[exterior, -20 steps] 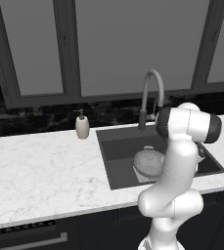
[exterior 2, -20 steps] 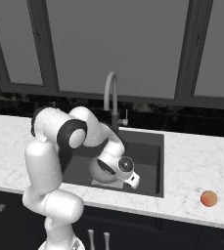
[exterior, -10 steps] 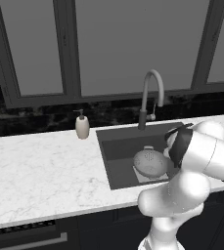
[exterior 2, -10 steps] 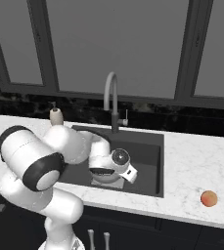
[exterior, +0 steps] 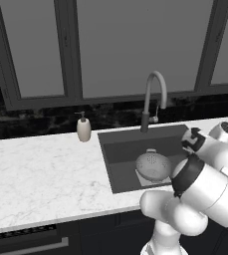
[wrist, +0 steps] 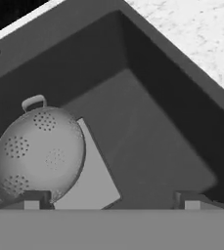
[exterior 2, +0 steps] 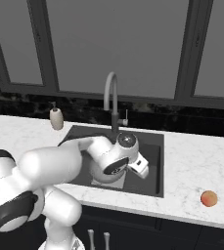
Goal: Put the colander in the sink, put the peach in the colander, and turn on the sink faucet and pour water over the colander.
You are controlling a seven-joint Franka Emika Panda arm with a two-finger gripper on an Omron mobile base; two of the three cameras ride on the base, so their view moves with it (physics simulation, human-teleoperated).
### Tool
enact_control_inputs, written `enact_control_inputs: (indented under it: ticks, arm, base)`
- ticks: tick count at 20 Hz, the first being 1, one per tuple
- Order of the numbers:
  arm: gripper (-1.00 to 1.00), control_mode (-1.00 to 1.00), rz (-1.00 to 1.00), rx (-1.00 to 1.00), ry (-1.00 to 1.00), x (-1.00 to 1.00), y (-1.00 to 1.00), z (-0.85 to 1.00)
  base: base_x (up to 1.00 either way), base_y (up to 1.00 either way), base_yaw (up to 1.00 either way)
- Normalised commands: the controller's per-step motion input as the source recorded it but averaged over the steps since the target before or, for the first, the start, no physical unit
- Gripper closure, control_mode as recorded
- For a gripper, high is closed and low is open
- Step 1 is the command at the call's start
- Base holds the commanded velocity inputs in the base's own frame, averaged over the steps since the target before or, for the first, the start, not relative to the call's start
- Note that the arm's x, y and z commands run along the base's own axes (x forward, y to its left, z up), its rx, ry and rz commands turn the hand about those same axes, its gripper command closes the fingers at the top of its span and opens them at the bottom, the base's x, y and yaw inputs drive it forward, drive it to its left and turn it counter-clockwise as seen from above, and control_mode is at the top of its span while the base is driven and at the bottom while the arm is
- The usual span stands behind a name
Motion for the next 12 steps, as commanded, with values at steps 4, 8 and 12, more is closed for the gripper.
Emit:
enact_control_inputs:
  ticks: [4,8,12]
  arm:
    - [-1.0,-1.0,-0.03,0.02,0.24,-0.33,-0.83,0.99]
    - [-1.0,-1.0,0.0,0.0,0.25,-0.74,-0.8,0.47]
    - [-1.0,-1.0,-0.05,0.0,0.03,-1.0,-0.81,-0.16]
  base:
    - [0.0,0.0,0.0]
    - [0.0,0.0,0.0]
    - [0.0,0.0,0.0]
